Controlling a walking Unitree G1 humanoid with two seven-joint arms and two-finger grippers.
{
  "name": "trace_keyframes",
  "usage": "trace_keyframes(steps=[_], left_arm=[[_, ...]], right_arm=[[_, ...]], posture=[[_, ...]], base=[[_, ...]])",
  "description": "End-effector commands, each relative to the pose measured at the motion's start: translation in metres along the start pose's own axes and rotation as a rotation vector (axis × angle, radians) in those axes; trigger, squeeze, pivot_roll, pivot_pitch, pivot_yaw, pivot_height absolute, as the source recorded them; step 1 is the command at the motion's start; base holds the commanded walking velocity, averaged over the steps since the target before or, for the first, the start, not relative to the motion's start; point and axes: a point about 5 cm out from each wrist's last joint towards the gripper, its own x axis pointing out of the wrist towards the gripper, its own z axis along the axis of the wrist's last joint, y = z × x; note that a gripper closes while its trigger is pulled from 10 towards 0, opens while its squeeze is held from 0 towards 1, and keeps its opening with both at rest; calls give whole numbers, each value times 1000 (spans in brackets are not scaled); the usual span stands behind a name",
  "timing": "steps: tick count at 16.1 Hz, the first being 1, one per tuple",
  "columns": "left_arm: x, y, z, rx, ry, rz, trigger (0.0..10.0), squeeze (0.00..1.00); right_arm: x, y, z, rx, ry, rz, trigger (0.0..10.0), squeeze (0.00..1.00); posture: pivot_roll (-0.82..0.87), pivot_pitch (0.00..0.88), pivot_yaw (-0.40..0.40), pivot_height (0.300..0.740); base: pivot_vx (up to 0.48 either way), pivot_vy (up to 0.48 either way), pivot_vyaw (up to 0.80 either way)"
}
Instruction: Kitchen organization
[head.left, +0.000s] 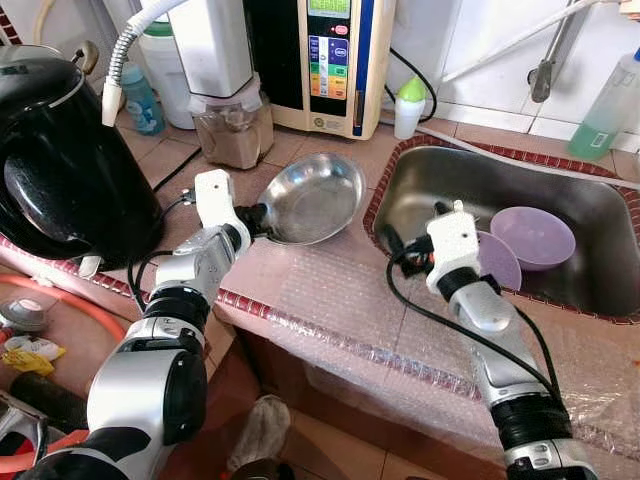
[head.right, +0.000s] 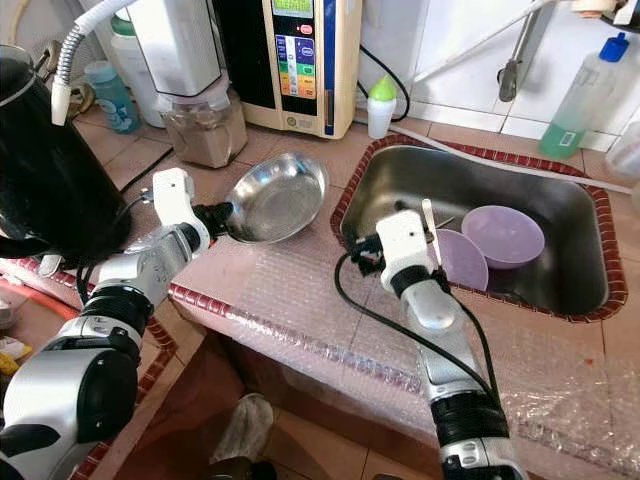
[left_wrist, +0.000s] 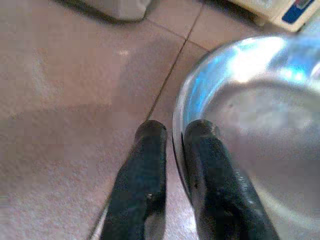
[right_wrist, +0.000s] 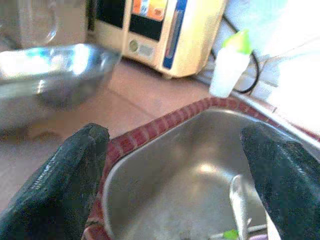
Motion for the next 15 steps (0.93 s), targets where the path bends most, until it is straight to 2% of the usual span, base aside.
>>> trace_keyframes(steps=[1, 2, 3, 4, 7, 9, 10, 11, 12, 15], left_arm=[[-2, 3, 10, 57, -54, 8, 0, 0], [-2, -1, 15, 105, -97, -19, 0, 0], [-2, -6, 17, 119, -137, -43, 0, 0], [-3, -7, 16, 142, -144, -44, 0, 0], [-4, -13, 17, 153, -201, -72, 0, 0], [-3, -13, 11, 177, -169, -63, 0, 0], [-4, -13, 11, 172, -168, -66, 1333, 0], [-5, -11, 16, 144, -195, -58, 10000, 0], [-5, -9, 19, 120, -213, -52, 10000, 1000], [-6, -6, 31, 65, -239, -42, 10000, 1000]], right_arm=[[5, -3, 14, 1, -58, -26, 10000, 0], [6, -3, 16, 27, -68, -37, 10000, 0], [9, -3, 19, 62, -73, -39, 10000, 0], [10, -2, 20, 58, -73, -36, 10000, 0], [13, -4, 21, 72, -73, -45, 10000, 0], [14, -6, 22, 84, -72, -51, 10000, 0], [15, -6, 23, 82, -73, -50, 10000, 0], [15, -7, 22, 79, -71, -49, 10000, 0], [15, -6, 22, 78, -69, -48, 10000, 0], [15, -3, 21, 78, -67, -40, 10000, 0]], posture=[[-93, 0, 95, 740], [-89, 0, 94, 740], [-86, 0, 91, 740], [-87, 0, 91, 740], [-86, 0, 86, 740], [-88, 0, 83, 740], [-87, 0, 81, 740], [-84, 0, 80, 740], [-83, 0, 81, 740], [-79, 0, 80, 740]], base=[[0, 0, 0], [0, 0, 0], [0, 0, 0], [0, 0, 0], [0, 0, 0], [0, 0, 0], [0, 0, 0], [0, 0, 0], [0, 0, 0], [0, 0, 0]])
